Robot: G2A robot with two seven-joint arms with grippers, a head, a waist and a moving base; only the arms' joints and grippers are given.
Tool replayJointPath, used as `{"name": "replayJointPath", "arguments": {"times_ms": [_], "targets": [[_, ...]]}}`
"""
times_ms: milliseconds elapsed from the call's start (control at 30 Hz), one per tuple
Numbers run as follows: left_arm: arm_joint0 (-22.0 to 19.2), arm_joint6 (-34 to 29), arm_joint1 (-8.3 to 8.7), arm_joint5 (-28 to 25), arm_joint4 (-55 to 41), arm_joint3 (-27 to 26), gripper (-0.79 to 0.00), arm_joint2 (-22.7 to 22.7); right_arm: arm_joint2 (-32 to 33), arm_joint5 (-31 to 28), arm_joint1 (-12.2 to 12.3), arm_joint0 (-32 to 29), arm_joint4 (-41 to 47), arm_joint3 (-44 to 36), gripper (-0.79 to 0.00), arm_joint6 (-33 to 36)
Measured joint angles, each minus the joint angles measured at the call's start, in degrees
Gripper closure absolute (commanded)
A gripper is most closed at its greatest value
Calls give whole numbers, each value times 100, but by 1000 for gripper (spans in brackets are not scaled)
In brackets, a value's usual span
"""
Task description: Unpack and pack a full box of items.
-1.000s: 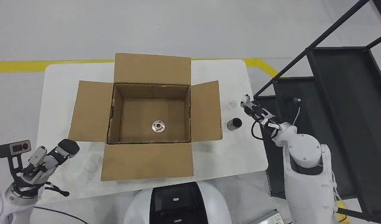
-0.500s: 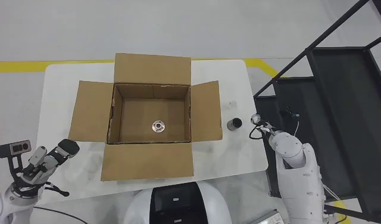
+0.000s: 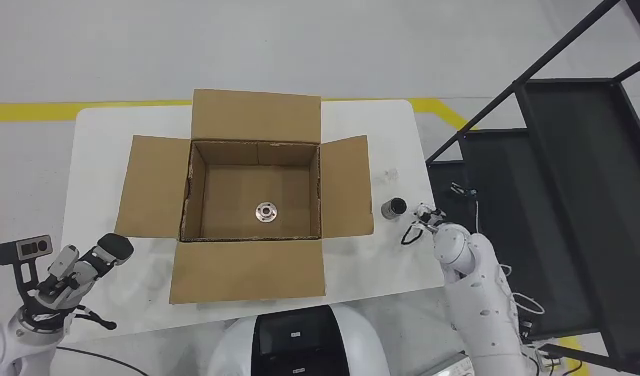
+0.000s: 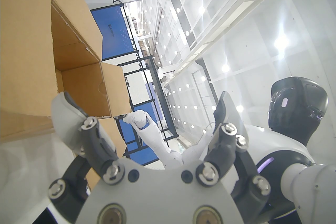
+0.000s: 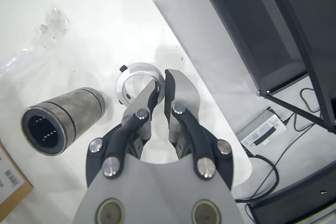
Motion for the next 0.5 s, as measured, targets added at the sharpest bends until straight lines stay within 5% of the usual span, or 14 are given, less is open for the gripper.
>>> {"name": "replayJointPath", "arguments": {"times_ms": [133,200,233,500], "targets": [[0,0,0,0,0,0,-785,0,-159,99,-11,101,20,96,0,49],[0,0,0,0,0,0,-785,0,-204,142,-11,148,-13,139,-437,64],[0,0,0,0,0,0,-785,0,-223,164,-10,178,-29,168,-785,79],[0,0,0,0,0,0,-785,0,-214,293,-7,241,135,120,-785,58]]}}
